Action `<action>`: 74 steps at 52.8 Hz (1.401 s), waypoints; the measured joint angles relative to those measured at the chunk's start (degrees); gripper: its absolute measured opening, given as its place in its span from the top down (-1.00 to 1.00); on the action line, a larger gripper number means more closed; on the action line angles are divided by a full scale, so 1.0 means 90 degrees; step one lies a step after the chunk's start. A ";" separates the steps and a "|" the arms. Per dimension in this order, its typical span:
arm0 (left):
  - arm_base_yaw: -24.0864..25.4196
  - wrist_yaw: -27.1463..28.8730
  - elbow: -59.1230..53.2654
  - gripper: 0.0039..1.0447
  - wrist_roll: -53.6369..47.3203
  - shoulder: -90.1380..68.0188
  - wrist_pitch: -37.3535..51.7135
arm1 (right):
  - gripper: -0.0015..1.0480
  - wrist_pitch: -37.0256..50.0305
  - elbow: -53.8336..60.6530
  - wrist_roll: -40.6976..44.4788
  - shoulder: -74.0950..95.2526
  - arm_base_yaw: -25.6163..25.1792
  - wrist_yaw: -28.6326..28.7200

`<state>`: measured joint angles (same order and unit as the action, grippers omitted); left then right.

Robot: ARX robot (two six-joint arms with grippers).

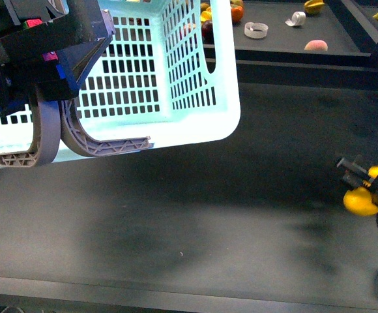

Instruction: Pick mango with right arm and hold basket with left

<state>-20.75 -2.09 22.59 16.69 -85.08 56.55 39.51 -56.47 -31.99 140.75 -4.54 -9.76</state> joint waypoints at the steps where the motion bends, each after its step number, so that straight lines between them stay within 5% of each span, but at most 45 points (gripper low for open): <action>1: 0.0000 0.0000 0.0000 0.90 0.0000 0.0000 0.0000 | -0.17 0.0005 0.0058 -0.0002 -0.0112 0.0005 0.0032; 18: 0.0000 0.0005 0.0000 0.90 0.0000 0.0000 0.0000 | -0.17 -0.0469 0.1098 0.0027 -0.2827 0.0542 0.1008; 35: 0.0000 0.0000 0.0000 0.90 0.0002 0.0000 0.0000 | -0.17 -0.1319 0.0886 0.0313 -0.4612 0.1751 0.1392; 60: 0.0000 0.0000 0.0000 0.90 0.0000 0.0000 0.0000 | -0.17 -0.1967 -0.0668 0.0916 -0.4070 0.3475 0.1358; 74: 0.0000 0.0007 0.0000 0.90 0.0000 0.0000 0.0000 | -0.17 -0.2336 -0.1824 0.0969 -0.3104 0.3818 0.1059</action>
<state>-20.75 -2.02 22.59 16.69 -85.08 56.55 18.48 -72.88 -23.27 112.81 29.82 -0.23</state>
